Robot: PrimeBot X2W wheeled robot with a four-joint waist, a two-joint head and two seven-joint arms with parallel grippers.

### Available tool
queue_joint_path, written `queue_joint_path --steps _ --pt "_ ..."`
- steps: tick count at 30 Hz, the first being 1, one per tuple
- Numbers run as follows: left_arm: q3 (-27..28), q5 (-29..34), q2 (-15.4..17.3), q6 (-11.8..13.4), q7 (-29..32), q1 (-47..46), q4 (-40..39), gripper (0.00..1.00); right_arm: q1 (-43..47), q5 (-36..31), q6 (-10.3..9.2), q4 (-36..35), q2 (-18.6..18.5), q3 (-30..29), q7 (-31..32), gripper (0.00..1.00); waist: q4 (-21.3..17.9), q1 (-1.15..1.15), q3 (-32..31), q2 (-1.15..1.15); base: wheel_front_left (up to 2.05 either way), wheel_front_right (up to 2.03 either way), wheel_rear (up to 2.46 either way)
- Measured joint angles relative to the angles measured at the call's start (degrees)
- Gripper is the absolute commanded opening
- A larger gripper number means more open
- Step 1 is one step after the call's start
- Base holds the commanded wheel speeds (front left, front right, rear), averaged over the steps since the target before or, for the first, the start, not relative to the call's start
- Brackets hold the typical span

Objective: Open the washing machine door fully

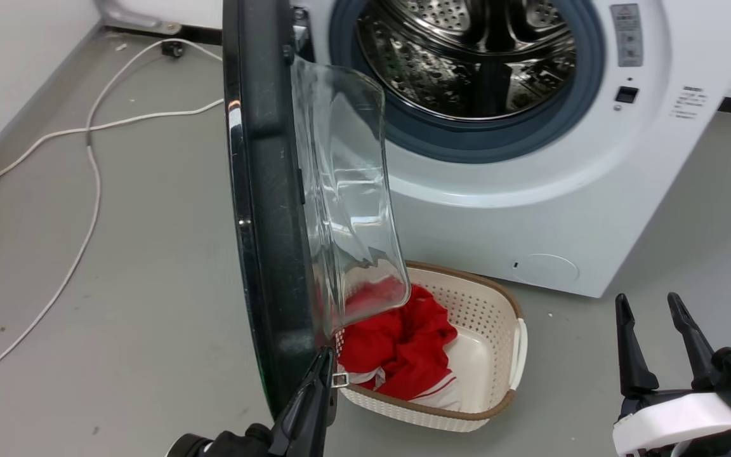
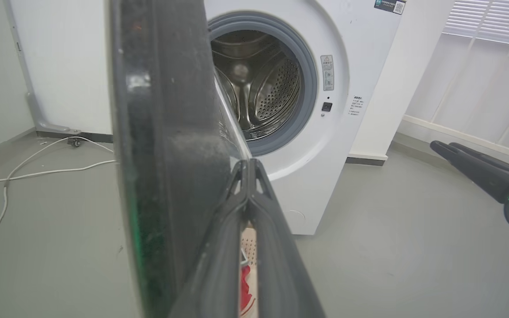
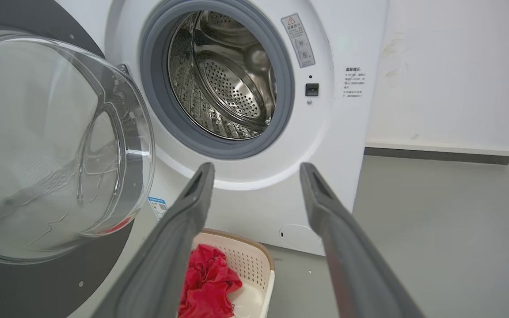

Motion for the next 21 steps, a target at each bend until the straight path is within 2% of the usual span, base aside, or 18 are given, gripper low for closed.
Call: queue_joint_path --steps 12,21 --pt "1.7 -0.7 0.1 1.4 -0.8 0.2 0.0 0.00 0.2 -0.2 0.00 -0.6 0.0 -0.6 0.1 1.00 6.1 0.00 0.3 0.00 0.00 0.00 0.00" --pt "6.0 -2.7 1.4 1.9 -2.4 -0.9 2.6 0.00 -0.6 -0.6 0.01 -1.1 0.0 -0.1 0.6 1.00 9.7 0.00 1.5 0.00 0.00 0.00 0.00"
